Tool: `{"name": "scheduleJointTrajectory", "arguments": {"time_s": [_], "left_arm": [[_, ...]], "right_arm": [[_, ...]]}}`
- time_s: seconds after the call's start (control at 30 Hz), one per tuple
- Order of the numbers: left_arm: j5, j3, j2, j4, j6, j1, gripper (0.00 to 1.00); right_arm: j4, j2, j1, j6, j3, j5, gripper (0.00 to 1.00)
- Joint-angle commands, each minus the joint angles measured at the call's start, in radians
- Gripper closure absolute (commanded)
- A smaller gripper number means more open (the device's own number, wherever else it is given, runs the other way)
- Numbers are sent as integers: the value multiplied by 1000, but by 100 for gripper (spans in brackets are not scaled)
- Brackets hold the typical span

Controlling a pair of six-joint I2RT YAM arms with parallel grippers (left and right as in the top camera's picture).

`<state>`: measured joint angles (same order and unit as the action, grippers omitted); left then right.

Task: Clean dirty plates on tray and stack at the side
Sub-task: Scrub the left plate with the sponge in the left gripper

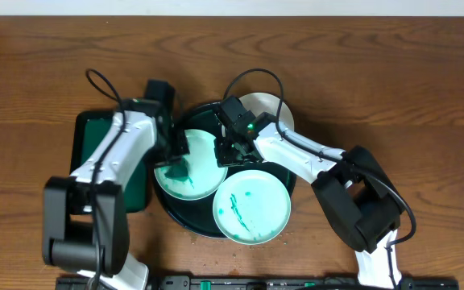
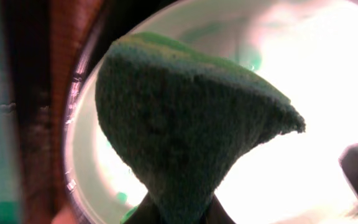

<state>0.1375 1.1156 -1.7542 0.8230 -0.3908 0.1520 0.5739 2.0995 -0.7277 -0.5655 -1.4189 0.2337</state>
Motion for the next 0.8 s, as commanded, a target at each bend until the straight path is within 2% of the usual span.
{"name": "scheduleJointTrajectory", "arguments": {"time_s": [0.0, 0.13, 0.2, 0.37, 0.47, 0.57, 0.63, 0.77], "left_arm": [[-44, -66, -29, -79, -87, 1, 93], [-37, -104, -69, -149, -85, 2, 93], [19, -105, -84, -156, -49, 2, 92], [392, -105, -88, -198, 261, 8, 93], [483, -105, -88, -204, 368, 19, 93], [449, -105, -88, -217, 385, 24, 93], [350, -105, -88, -225, 348, 21, 93], [-78, -104, -88, -215, 85, 1, 93]], "right_arm": [[2, 39, -6, 24, -1, 3, 99], [2, 39, -6, 24, -1, 3, 99], [1, 39, -6, 24, -1, 3, 99], [0, 39, -6, 24, -1, 3, 99], [-2, 39, -6, 24, -1, 3, 99], [-2, 39, -6, 24, -1, 3, 99], [-2, 39, -6, 24, -1, 3, 99], [-2, 39, -6, 24, -1, 3, 99]]}}
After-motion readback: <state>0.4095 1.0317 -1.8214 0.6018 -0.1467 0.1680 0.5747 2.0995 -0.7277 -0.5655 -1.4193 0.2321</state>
